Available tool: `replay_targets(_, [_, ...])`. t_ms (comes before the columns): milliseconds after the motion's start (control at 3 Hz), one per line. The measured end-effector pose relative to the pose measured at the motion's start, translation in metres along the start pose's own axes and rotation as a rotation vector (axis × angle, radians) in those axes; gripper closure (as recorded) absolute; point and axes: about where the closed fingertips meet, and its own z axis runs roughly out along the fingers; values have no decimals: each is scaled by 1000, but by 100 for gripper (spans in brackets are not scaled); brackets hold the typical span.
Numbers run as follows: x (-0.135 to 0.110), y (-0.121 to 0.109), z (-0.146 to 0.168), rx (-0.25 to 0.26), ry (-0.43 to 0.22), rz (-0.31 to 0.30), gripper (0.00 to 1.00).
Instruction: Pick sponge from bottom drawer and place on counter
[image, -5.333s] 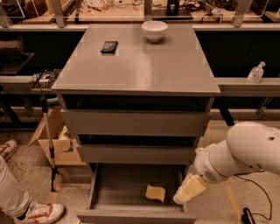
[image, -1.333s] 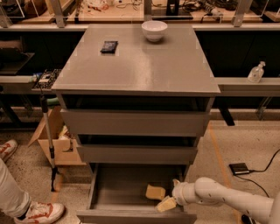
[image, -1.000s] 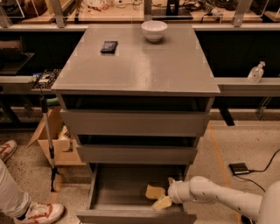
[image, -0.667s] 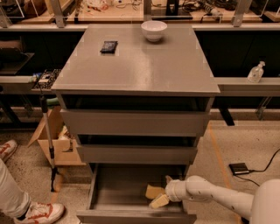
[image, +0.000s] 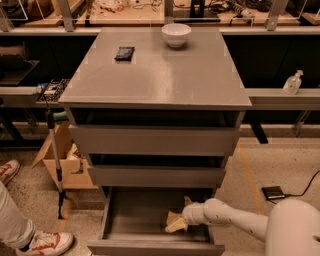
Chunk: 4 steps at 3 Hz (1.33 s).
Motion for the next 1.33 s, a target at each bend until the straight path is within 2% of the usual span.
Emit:
replay_targets(667, [17, -15, 32, 21, 39, -7, 0])
replay_targets(1333, [42, -26, 50, -1, 59, 12, 0])
